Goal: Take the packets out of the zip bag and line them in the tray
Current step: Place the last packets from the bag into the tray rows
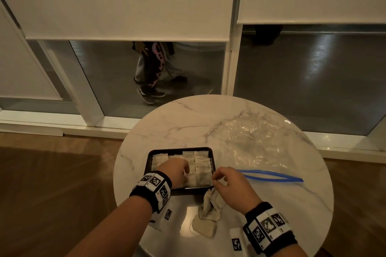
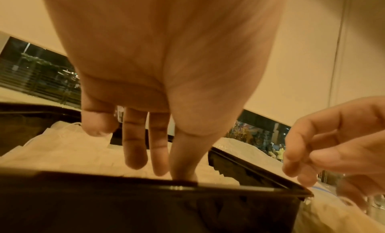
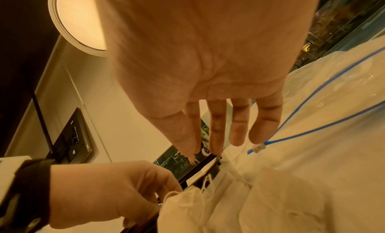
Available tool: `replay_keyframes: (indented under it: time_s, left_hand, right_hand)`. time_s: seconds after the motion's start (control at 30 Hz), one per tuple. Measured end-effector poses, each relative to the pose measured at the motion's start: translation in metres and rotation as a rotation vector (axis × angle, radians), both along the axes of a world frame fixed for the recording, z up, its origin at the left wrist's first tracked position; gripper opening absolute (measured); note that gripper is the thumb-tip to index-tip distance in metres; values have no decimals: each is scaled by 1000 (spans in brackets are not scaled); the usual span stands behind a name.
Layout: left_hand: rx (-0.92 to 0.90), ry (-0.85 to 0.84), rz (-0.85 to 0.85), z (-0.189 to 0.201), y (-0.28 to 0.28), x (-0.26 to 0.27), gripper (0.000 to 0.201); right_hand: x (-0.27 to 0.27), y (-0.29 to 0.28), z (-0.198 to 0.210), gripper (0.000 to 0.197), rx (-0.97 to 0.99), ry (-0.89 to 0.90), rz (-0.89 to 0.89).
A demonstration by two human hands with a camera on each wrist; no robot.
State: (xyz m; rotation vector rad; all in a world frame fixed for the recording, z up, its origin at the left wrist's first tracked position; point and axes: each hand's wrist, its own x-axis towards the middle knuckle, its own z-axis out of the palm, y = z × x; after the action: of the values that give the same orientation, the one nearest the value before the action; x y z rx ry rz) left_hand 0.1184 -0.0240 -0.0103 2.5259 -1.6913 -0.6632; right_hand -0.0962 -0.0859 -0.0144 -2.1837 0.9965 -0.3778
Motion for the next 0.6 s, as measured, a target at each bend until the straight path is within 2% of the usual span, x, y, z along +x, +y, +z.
replay_keyframes:
  time_s: [0.13, 0.3, 0.37, 0.53, 0.6]
  left_hand:
    - [-124, -54, -29, 8, 8, -11, 20]
    - [-47, -134, -205, 4, 27, -38, 39]
    - [-38, -232, -286, -2, 36, -46, 37]
    - [23, -290, -250, -13, 46, -56, 37]
    - [24, -281, -178, -18, 44, -55, 40]
  right_hand:
    - [1, -2, -3, 13, -14, 40, 2]
    - [2, 0, -7, 17, -26, 88, 11]
    - [2, 1, -8, 15, -23, 103, 12]
    - [2, 0, -12, 11, -8, 81, -1]
    - [2, 1, -13, 10, -8, 77, -3]
